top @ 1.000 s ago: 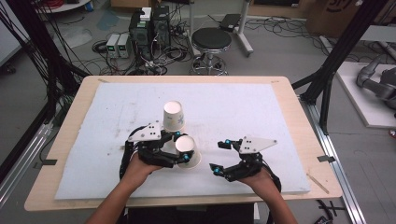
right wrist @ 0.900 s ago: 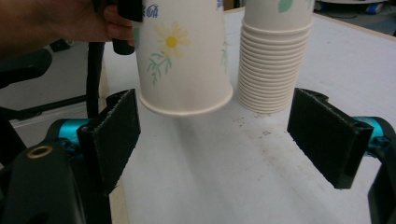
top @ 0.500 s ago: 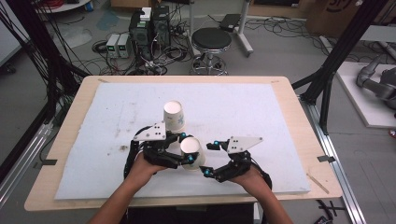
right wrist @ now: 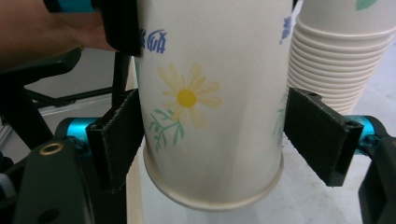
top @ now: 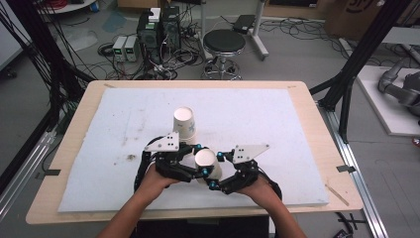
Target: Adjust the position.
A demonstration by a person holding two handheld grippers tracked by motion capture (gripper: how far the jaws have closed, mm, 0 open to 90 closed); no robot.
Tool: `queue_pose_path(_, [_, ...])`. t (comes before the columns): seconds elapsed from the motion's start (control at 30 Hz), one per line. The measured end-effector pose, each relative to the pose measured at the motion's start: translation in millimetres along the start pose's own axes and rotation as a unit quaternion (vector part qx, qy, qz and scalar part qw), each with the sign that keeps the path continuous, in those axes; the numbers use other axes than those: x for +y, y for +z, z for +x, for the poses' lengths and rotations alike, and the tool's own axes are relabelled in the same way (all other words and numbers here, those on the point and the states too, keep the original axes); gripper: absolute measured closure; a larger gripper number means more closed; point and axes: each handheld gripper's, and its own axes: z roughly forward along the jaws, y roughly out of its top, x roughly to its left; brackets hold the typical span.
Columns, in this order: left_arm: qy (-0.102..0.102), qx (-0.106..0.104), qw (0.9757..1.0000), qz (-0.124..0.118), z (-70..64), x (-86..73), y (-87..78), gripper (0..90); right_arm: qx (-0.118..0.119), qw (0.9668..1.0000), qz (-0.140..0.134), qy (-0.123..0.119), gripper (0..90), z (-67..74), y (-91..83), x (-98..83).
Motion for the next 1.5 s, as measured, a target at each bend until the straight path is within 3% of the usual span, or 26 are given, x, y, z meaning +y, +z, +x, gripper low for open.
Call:
queue_pose_path(0.03, [-0.001, 0.001, 1.0, -0.003, -0.8, -0.5, -0.2, 35.8, 0.0, 1.0, 0.0, 0.0, 22.5, 0.0, 0.0, 0.0])
queue_pose_path(0.07, [-0.001, 0.002, 1.0, -0.004, -1.5, -0.7, -0.4, 35.8, 0.017, 0.9998, 0.009, -0.001, 26.6, 1.4, 1.9, -0.4])
queue_pose_path(0.27, [-0.001, 0.009, 0.9999, -0.014, -4.4, -5.4, -2.4, 36.0, 0.014, 0.9997, 0.013, -0.015, 33.3, -0.8, 0.7, -0.2])
queue_pose_path(0.4, [0.0, 0.016, 0.9998, -0.013, -6.8, -5.5, -3.2, 34.5, 0.022, 0.9992, 0.029, -0.018, 36.2, 1.3, 1.0, 3.8])
queue_pose_path(0.47, [0.004, 0.036, 0.9993, -0.002, -9.7, -3.1, -1.8, 24.5, 0.022, 0.9989, 0.034, -0.025, 36.4, 1.9, -0.2, 4.5])
queue_pose_path(0.5, [0.002, 0.041, 0.9992, 0.004, -10.7, -1.7, -0.8, 15.2, 0.02, 0.9987, 0.038, -0.027, 36.5, 2.1, -2.1, 4.8])
queue_pose_path(0.8, [0.025, 0.038, 0.997, 0.063, -8.7, 14.0, -0.7, 14.8, 0.005, 0.9954, 0.082, -0.05, 36.4, -2.8, -7.8, 10.7])
queue_pose_path(0.87, [0.026, 0.039, 0.9959, 0.077, -7.3, 16.5, -1.4, 14.8, -0.001, 0.9924, 0.107, -0.059, 36.1, -3.9, -7.2, 13.2])
queue_pose_path(1.1, [0.03, 0.033, 0.9929, 0.11, -4.9, 16.6, -2.0, 14.9, -0.006, 0.9862, 0.147, -0.076, 35.3, -2.9, -5.9, 19.1])
queue_pose_path(1.33, [0.037, 0.032, 0.9892, 0.138, -6.5, 14.4, 2.5, 15.3, -0.013, 0.9775, 0.187, -0.097, 35.2, -0.1, -2.6, 26.3])
queue_pose_path(1.4, [0.039, 0.03, 0.9883, 0.145, -6.6, 13.7, 3.6, 15.5, -0.015, 0.9745, 0.199, -0.102, 35.0, 1.3, -1.3, 28.3])
queue_pose_path(1.43, [0.038, 0.03, 0.9876, 0.149, -6.8, 13.5, 4.2, 16.0, -0.015, 0.9706, 0.214, -0.109, 34.9, 2.6, 0.1, 30.7])
queue_pose_path(1.5, [0.04, 0.029, 0.9863, 0.157, -6.4, 13.0, 5.1, 16.1, -0.016, 0.9688, 0.22, -0.113, 34.9, 3.4, 0.5, 32.1])
